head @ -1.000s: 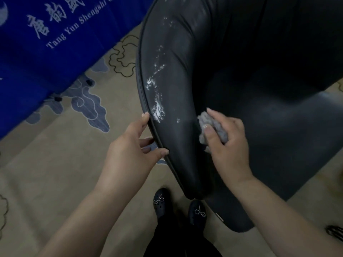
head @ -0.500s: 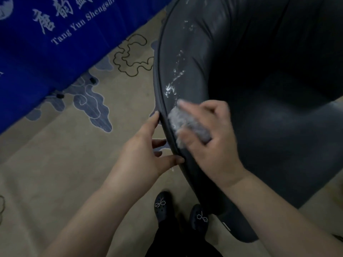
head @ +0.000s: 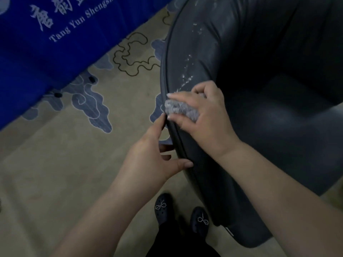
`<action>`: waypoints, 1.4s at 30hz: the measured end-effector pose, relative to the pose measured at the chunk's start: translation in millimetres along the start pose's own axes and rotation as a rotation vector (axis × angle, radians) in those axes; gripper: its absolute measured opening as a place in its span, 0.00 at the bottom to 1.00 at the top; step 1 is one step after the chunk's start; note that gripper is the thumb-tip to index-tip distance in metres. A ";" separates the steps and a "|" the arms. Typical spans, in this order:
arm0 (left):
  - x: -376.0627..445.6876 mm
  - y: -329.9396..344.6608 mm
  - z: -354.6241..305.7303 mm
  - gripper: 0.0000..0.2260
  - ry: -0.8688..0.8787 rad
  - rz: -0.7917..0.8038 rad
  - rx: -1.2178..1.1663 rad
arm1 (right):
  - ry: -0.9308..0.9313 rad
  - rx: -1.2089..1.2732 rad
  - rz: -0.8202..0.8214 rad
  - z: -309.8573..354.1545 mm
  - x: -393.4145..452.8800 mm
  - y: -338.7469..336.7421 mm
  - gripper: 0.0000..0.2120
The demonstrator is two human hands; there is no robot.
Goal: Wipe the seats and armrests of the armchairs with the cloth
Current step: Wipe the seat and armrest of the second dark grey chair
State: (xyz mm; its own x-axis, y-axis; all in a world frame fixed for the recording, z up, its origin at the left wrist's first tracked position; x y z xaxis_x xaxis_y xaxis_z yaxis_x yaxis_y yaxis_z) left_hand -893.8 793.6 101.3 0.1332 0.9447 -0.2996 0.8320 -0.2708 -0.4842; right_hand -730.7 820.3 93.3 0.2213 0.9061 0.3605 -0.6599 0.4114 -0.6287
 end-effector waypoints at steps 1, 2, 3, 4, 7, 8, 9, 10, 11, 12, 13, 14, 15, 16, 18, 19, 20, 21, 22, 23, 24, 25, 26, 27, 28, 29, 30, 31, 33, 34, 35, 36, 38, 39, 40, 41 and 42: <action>0.0 0.1 0.3 0.50 -0.007 0.001 0.003 | 0.004 -0.015 -0.014 -1.1 10.9 3.7 0.21; 0.1 0.5 0.4 0.50 -0.013 0.000 0.004 | 0.013 -0.022 -0.030 -2.0 22.7 6.9 0.20; 0.1 0.9 0.1 0.51 -0.021 -0.003 0.003 | 0.030 -0.014 -0.048 -2.8 34.3 9.6 0.19; -0.1 1.2 -0.4 0.52 -0.030 -0.005 0.002 | 0.055 0.012 -0.066 -3.5 44.3 11.2 0.18; 1.7 0.4 -3.2 0.53 -0.025 -0.009 0.004 | 0.125 0.139 -0.113 -5.4 47.0 7.1 0.16; 3.8 -0.7 -4.5 0.53 -0.007 -0.016 0.004 | 0.136 0.161 -0.113 -4.9 36.5 3.1 0.16; 6.9 -2.3 -5.4 0.53 0.014 -0.026 0.002 | 0.133 0.164 -0.111 -4.4 22.6 -0.4 0.16; 10.9 -4.0 -5.8 0.52 0.031 -0.037 -0.001 | 0.119 0.152 -0.112 -2.9 8.7 -3.2 0.17; 14.9 -5.4 -6.1 0.52 0.043 -0.044 -0.003 | 0.106 0.131 -0.116 -2.3 -1.5 -4.2 0.17; 18.8 -6.1 -6.5 0.53 0.053 -0.045 -0.003 | 0.098 0.107 -0.117 -2.9 -5.1 -2.9 0.17; 22.2 -6.5 -7.0 0.53 0.058 -0.041 -0.002 | 0.098 0.081 -0.111 -3.6 -0.6 0.2 0.17; 24.8 -6.7 -7.5 0.53 0.060 -0.033 -0.002 | 0.096 0.054 -0.106 -4.4 10.5 4.7 0.17; 27.0 -6.7 -8.0 0.53 0.061 -0.025 -0.001 | 0.092 0.027 -0.108 -5.7 25.4 10.1 0.17; 28.4 -6.7 -8.3 0.53 0.064 -0.018 0.001 | 0.089 -0.001 -0.114 -7.1 42.8 14.8 0.16; 31.0 -6.3 -8.3 0.53 0.068 -0.005 0.006 | 0.094 -0.038 -0.123 -10.5 71.8 19.3 0.15; 32.5 -6.2 -8.6 0.53 0.069 0.002 0.006 | 0.093 -0.033 -0.118 -12.8 76.8 19.2 0.15; 34.2 -5.9 -9.2 0.53 0.068 0.006 0.008 | 0.094 -0.011 -0.105 -14.7 73.9 16.9 0.15; 35.7 -5.9 -10.0 0.53 0.068 0.007 0.011 | 0.100 0.029 -0.093 -15.5 63.8 12.3 0.15; 37.4 -6.8 -10.5 0.52 0.068 0.004 0.014 | 0.107 0.072 -0.087 -14.4 48.3 6.9 0.16; 39.1 -7.9 -10.7 0.52 0.068 0.002 0.015 | 0.102 0.110 -0.090 -12.8 30.4 1.9 0.16; 40.9 -8.7 -10.5 0.53 0.066 0.002 0.014 | 0.090 0.136 -0.092 -10.8 13.5 -2.5 0.16; 42.4 -9.4 -10.2 0.53 0.061 0.004 0.011 | 0.083 0.142 -0.095 -10.0 2.1 -4.3 0.16; 43.5 -9.5 -10.1 0.53 0.053 0.006 0.009 | 0.085 0.138 -0.096 -10.9 -0.8 -3.6 0.15; 44.2 -9.7 -9.8 0.53 0.046 0.006 0.012 | 0.088 0.119 -0.100 -11.6 6.2 -1.1 0.14; 45.1 -9.8 -9.5 0.53 0.043 0.004 0.019 | 0.089 0.086 -0.106 -12.6 20.2 3.5 0.13; 45.5 -9.8 -9.4 0.53 0.040 0.002 0.026 | 0.096 0.049 -0.111 -13.8 38.2 9.2 0.13; 45.6 -9.7 -9.2 0.53 0.037 -0.001 0.030 | 0.108 0.017 -0.112 -13.9 57.6 14.2 0.12; 45.6 -9.7 -8.7 0.53 0.034 -0.005 0.033 | 0.115 -0.006 -0.118 -14.4 73.6 17.4 0.12; 46.2 -9.8 -9.2 0.52 0.041 -0.009 0.037 | 0.122 0.004 -0.137 -17.4 82.8 18.8 0.12; 46.7 -10.4 -11.6 0.52 0.050 -0.009 0.039 | 0.128 0.031 -0.143 -18.9 75.7 16.1 0.12; 48.3 -11.4 -14.7 0.52 0.062 -0.013 0.041 | 0.143 0.066 -0.147 -20.4 63.9 12.3 0.12; 51.5 -12.5 -17.8 0.51 0.081 -0.021 0.045 | 0.173 0.104 -0.149 -21.9 50.6 7.9 0.12; 62.5 -14.3 -21.6 0.51 0.116 -0.045 0.047 | 0.253 0.166 -0.153 -25.2 33.8 0.1 0.11; 68.4 -15.6 -24.2 0.51 0.124 -0.060 0.050 | 0.288 0.189 -0.173 -26.5 35.4 -1.7 0.11; 74.2 -16.9 -28.2 0.50 0.132 -0.073 0.057 | 0.309 0.201 -0.216 -26.8 43.6 -2.4 0.10; 80.3 -17.9 -32.6 0.50 0.143 -0.083 0.066 | 0.310 0.204 -0.273 -24.9 57.2 -2.7 0.10; 85.9 -18.7 -36.7 0.50 0.152 -0.091 0.075 | 0.286 0.198 -0.309 -21.6 73.8 -0.5 0.10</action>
State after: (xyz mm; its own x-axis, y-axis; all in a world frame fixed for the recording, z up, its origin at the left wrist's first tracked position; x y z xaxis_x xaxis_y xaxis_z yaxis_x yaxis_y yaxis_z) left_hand -878.2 886.5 114.9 0.1436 0.9815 -0.1264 0.8026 -0.1902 -0.5653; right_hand -698.5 889.2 105.3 0.5999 0.7464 0.2881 -0.6503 0.6647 -0.3678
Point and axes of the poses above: each hand's wrist, its own x-axis towards the middle knuckle, its own y-axis out of the palm, z = x × y, the point moved 1 cm from there along x, towards the middle knuckle, and after that the axes turned 14 degrees about -z, right-handed, at the moved point
